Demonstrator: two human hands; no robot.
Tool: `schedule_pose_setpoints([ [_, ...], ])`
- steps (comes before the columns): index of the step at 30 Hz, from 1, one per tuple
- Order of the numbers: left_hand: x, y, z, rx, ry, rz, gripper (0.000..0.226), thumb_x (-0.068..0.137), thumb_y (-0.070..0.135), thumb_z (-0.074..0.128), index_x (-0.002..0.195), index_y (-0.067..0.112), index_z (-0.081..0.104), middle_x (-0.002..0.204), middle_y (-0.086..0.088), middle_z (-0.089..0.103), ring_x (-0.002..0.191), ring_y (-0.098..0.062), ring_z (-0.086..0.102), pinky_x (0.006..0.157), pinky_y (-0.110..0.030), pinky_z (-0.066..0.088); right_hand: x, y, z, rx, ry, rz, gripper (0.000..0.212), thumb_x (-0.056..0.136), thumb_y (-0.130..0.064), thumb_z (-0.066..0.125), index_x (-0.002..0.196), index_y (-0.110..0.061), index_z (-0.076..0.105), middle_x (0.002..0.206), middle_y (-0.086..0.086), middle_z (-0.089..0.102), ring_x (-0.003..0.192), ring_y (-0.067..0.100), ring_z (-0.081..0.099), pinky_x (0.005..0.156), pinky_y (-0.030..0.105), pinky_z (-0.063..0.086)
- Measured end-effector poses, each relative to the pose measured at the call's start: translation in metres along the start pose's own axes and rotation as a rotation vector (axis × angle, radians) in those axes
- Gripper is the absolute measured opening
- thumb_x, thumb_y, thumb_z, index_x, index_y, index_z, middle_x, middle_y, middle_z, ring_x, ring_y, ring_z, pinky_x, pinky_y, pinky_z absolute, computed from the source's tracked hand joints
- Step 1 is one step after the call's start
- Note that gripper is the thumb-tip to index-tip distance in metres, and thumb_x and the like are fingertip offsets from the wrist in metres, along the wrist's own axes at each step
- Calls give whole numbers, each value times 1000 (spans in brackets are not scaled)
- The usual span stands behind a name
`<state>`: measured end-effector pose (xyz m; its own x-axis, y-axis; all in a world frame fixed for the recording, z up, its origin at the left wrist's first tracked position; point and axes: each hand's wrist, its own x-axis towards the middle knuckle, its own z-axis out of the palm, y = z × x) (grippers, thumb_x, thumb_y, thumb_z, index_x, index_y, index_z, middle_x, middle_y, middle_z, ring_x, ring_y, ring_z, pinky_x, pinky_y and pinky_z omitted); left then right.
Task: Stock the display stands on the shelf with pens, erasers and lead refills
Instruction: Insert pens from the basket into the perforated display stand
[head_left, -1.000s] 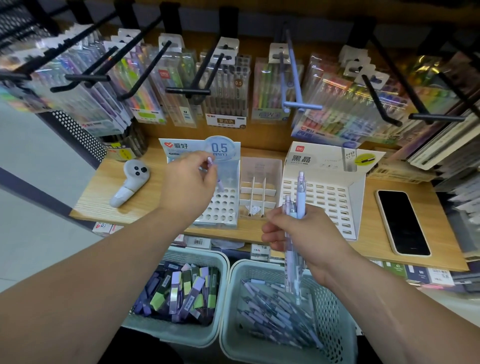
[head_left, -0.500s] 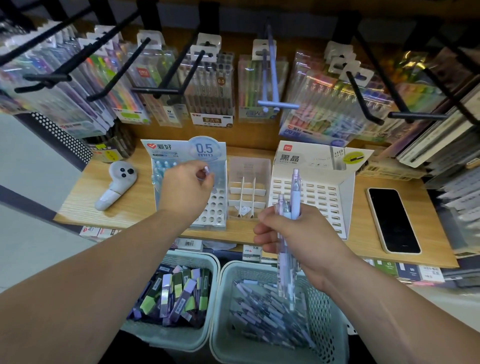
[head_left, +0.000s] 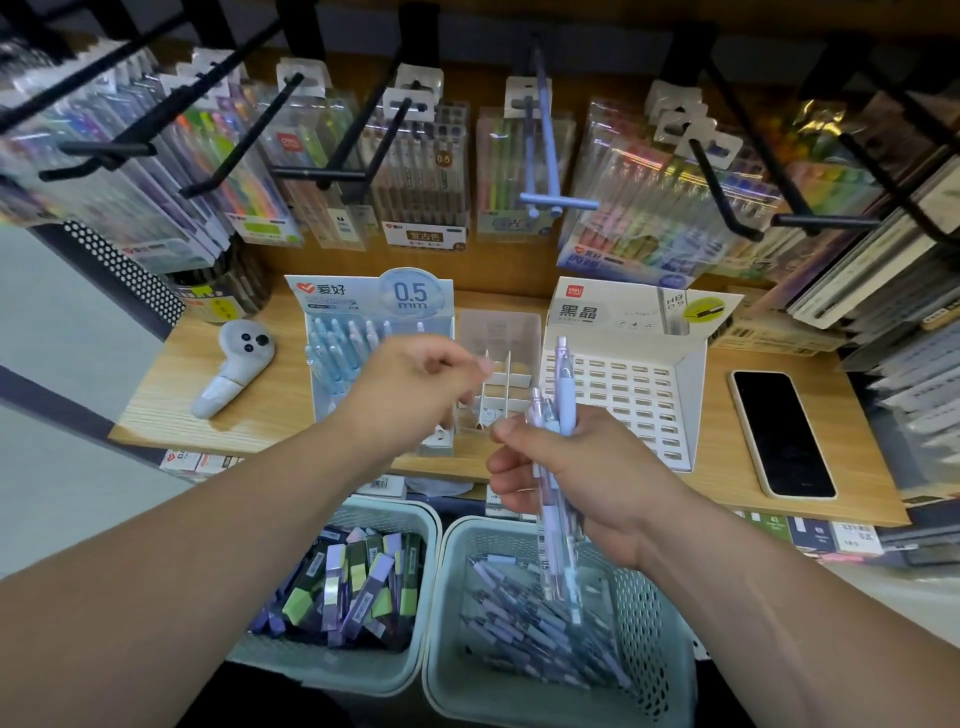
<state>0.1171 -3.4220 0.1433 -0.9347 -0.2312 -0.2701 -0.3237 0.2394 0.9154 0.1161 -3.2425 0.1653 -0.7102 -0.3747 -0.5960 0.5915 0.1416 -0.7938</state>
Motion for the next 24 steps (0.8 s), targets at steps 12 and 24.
schedule_pose_setpoints([
  [12, -26, 4, -4, -345, -327, -48, 11, 70, 25, 78, 76, 18, 72, 58, -3, 55, 48, -14, 44, 45, -18, 36, -1, -2, 16, 70, -104, 8, 4, 85, -5, 74, 88, -3, 76, 81, 19, 72, 65, 22, 69, 61, 33, 61],
  [24, -20, -3, -13, -476, -379, -27, 15, 81, 22, 71, 75, 9, 71, 63, -7, 55, 54, -18, 48, 58, -32, 33, -3, -7, 18, 130, -95, -17, 22, 92, -16, 68, 96, 4, 75, 84, 18, 75, 62, 19, 70, 56, 27, 58],
])
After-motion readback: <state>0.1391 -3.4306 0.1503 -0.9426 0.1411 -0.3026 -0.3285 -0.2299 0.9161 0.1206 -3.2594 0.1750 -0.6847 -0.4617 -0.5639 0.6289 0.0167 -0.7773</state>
